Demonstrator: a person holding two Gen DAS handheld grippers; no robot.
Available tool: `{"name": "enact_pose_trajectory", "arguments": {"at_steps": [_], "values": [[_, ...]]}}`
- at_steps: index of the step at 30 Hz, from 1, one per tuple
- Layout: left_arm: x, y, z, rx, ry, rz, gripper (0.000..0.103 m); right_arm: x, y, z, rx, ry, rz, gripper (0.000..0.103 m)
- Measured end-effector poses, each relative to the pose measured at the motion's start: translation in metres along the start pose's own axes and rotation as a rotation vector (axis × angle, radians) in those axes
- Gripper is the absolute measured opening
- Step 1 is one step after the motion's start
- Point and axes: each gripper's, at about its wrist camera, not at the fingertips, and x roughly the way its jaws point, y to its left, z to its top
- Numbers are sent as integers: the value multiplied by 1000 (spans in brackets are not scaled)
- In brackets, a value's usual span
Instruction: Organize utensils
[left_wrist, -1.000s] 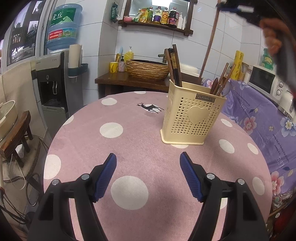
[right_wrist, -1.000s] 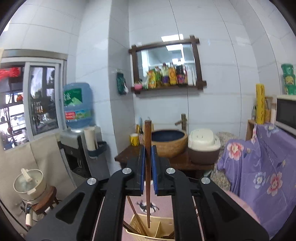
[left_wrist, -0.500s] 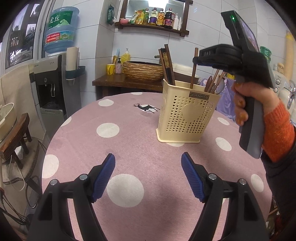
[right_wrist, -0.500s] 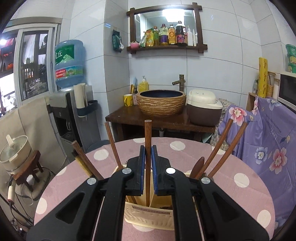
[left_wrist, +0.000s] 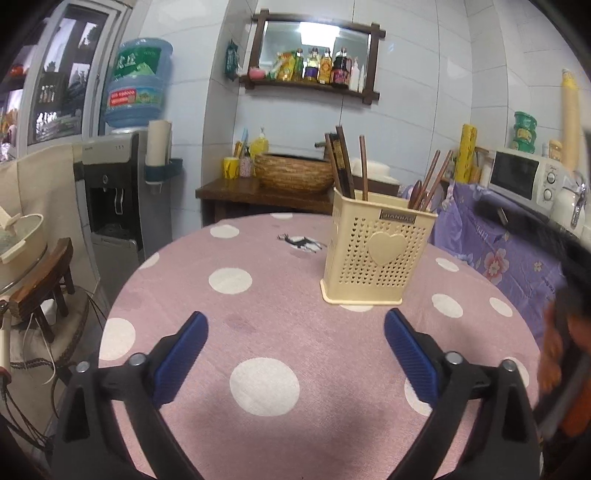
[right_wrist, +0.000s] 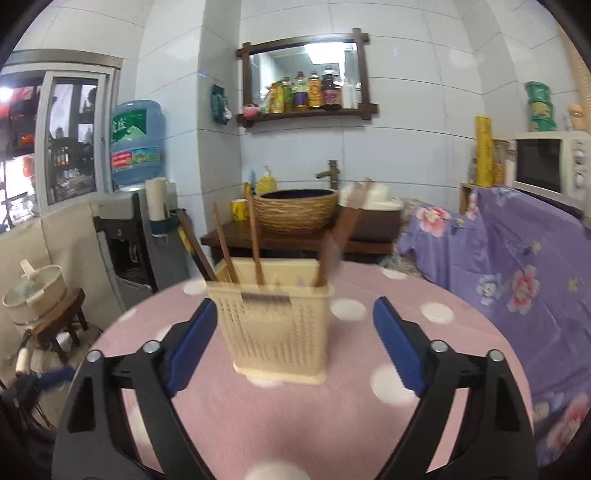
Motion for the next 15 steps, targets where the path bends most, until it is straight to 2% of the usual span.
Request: {"name": "enact_pose_trajectory", "arguments": {"at_steps": [4, 7, 12, 15], "values": [[-24, -7, -10, 11, -76, 25, 98, -48, -2, -59, -2, 27, -52, 95], [-45, -15, -19, 23, -119, 21, 98, -84, 4, -94, -47, -1, -117, 97], [-81, -27, -42, 59, -166, 51, 98, -139, 12, -123, -82, -59, -154, 97], [-96, -32, -50, 92, -184, 35, 98, -159, 14, -125, -97, -98, -158, 97]]}}
